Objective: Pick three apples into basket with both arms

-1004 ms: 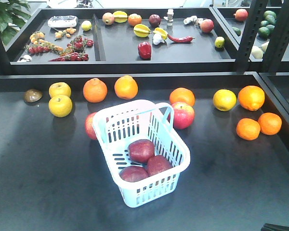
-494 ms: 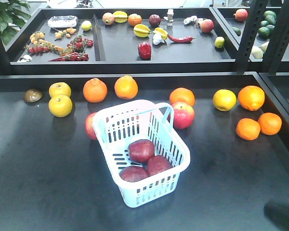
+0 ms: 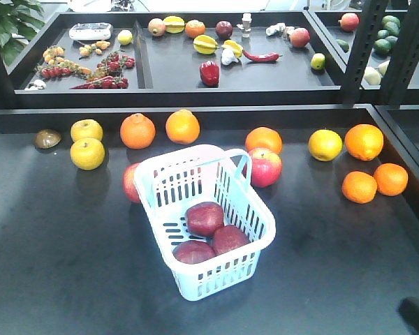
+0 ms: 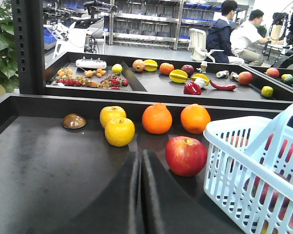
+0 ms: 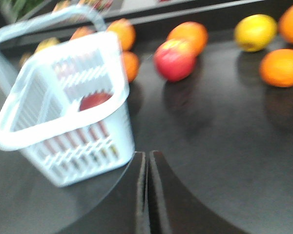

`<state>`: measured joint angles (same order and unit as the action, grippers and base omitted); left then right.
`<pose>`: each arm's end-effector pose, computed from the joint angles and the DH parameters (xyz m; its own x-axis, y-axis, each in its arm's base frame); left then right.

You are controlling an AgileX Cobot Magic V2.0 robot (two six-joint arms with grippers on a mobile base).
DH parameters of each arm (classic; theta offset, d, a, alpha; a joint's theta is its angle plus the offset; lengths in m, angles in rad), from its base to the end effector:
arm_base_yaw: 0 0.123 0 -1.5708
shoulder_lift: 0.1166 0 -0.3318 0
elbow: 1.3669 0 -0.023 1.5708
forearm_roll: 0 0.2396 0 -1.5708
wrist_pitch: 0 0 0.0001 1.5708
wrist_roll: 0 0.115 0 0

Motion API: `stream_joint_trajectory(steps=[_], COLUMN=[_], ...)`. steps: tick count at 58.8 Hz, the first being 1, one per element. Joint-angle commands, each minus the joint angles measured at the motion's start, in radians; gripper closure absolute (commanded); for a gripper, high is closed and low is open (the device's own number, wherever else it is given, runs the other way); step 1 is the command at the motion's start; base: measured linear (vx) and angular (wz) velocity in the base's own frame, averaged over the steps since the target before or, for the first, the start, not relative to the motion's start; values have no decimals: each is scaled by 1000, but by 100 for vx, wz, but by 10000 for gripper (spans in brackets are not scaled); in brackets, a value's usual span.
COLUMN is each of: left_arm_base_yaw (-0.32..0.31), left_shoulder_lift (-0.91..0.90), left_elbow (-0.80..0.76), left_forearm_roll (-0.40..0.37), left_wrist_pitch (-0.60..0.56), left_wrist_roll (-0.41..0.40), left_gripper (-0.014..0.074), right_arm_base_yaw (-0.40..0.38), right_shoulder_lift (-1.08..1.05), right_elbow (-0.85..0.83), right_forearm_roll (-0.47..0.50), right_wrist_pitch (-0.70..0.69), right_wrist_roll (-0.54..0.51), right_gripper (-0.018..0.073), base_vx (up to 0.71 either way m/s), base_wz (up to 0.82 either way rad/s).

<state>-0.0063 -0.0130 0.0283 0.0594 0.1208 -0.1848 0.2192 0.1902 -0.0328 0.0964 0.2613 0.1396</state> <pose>0.0222 0.0007 0.1918 -0.0481 -0.1252 -0.9910 -0.0069 0.9921 -0.1250 0.0316 0.0100 0.1920 -0.3634 0.1553 -0.9186 -0.1609 0.9607 0.2260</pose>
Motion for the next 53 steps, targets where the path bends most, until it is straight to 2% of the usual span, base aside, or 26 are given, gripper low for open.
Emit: stream_joint_trajectory(steps=[1,9,11,18,29,39,53], left_arm_base_yaw=[0,0,0,0,0,0,0], left_shoulder_lift=[-13,-13,-13,-12,-12,-12,-12], left_elbow=[-26,-26,-26,-26,-26,-26,-26], left_forearm_roll=[-2,-2,-2,-2,-2,-2,-2], left_wrist_pitch=[-71,-71,-71,-71,-71,-71,-71], left_wrist_roll=[-9,-9,-9,-9,-9,-9,-9], left_gripper=[603,603,603,603,603,603,603], right_arm_base_yaw=[-64,-122,-130,-152,-209,-212,-211], right_shoulder_lift=[-62,-183,-216,-213,-213,-213,-213], right_elbow=[10,77,75,75,75,75,75], right_forearm_roll=[-41,-59,-58,-64,-146,-201,-234], right_wrist_pitch=[-92,-98,-60,-51,-152,-246,-244], right_wrist_roll=[82,117,115,110,111,107,108], right_gripper=[564,564,564,564,564,564,564], base_vx=[0,0,0,0,0,0,0], base_wz=[0,0,0,0,0,0,0])
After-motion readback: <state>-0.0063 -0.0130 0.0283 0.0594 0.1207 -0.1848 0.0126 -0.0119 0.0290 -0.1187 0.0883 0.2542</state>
